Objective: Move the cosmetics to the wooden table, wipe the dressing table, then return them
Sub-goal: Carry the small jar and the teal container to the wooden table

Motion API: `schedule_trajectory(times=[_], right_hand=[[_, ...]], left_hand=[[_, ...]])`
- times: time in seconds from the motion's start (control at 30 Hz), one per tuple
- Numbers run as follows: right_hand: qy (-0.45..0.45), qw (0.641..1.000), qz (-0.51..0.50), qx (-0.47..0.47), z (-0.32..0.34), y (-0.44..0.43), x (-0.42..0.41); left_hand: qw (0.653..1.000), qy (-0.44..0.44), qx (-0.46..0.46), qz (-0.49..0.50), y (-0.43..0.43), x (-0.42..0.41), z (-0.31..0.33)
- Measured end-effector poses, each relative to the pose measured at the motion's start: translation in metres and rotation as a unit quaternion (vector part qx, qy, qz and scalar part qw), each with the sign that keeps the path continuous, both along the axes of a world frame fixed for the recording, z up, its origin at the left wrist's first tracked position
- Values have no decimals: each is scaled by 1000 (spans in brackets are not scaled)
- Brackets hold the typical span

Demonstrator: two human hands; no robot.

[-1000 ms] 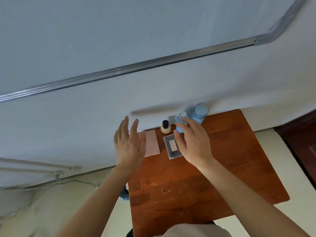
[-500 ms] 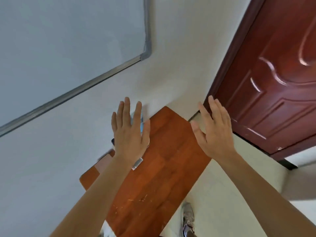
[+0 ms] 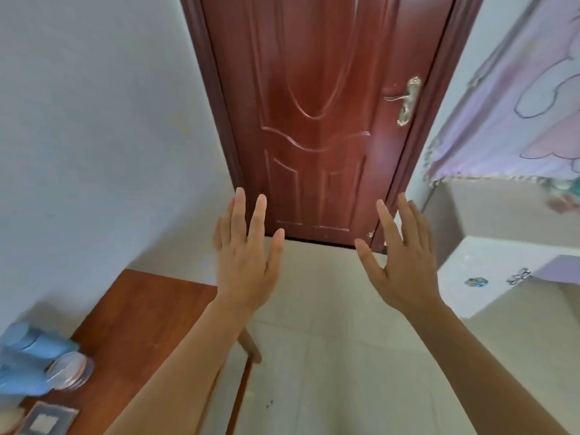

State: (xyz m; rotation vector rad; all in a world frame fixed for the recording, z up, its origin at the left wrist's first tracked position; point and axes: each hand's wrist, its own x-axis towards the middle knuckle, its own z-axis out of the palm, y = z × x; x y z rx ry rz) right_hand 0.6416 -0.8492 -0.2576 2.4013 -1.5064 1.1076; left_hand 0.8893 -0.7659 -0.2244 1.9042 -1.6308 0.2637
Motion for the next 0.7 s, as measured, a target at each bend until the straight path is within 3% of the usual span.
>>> schedule_trajectory(times=[0.27, 0.7], right_hand=[[-22, 995, -96, 23, 7, -67, -200], [-7, 967, -237, 90, -34, -193, -396]], left_hand=[[991, -15, 7, -134, -126, -211, 16], [950, -44, 44, -307, -333, -411, -30]])
